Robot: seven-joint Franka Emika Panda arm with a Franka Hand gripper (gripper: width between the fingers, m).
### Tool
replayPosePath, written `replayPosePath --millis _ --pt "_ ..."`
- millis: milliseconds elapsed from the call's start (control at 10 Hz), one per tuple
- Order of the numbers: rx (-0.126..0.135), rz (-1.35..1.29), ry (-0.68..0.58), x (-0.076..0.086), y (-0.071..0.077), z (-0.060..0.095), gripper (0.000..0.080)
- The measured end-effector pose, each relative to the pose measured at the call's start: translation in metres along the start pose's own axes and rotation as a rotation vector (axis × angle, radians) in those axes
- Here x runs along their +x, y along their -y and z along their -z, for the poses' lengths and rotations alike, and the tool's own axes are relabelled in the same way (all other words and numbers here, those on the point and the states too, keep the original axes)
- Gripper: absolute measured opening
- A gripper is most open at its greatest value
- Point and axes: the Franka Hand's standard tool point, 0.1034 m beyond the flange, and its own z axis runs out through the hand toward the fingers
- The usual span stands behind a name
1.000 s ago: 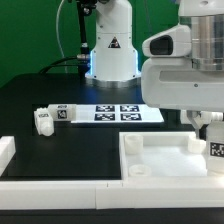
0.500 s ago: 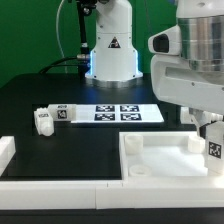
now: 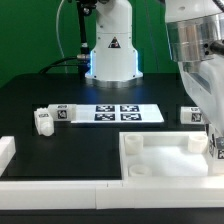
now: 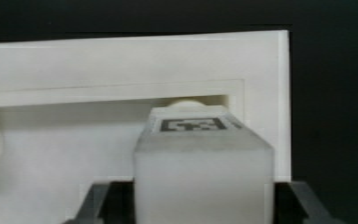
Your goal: Assemble square table
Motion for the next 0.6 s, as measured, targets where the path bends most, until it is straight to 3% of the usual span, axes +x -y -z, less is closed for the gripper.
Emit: replayPosePath --millis 200,300,500,600 --pt "-0.039 0.192 0.003 -0.004 0.001 0.003 0.0531" --pt "-0.044 0.325 -0.006 -0.007 0.008 0.007 0.0612" --pt "-0.078 0.475 -0.014 -0.015 0.007 0.009 0.0642" --pt "-0.076 0.557 -0.013 -0.013 0.007 0.008 0.0648"
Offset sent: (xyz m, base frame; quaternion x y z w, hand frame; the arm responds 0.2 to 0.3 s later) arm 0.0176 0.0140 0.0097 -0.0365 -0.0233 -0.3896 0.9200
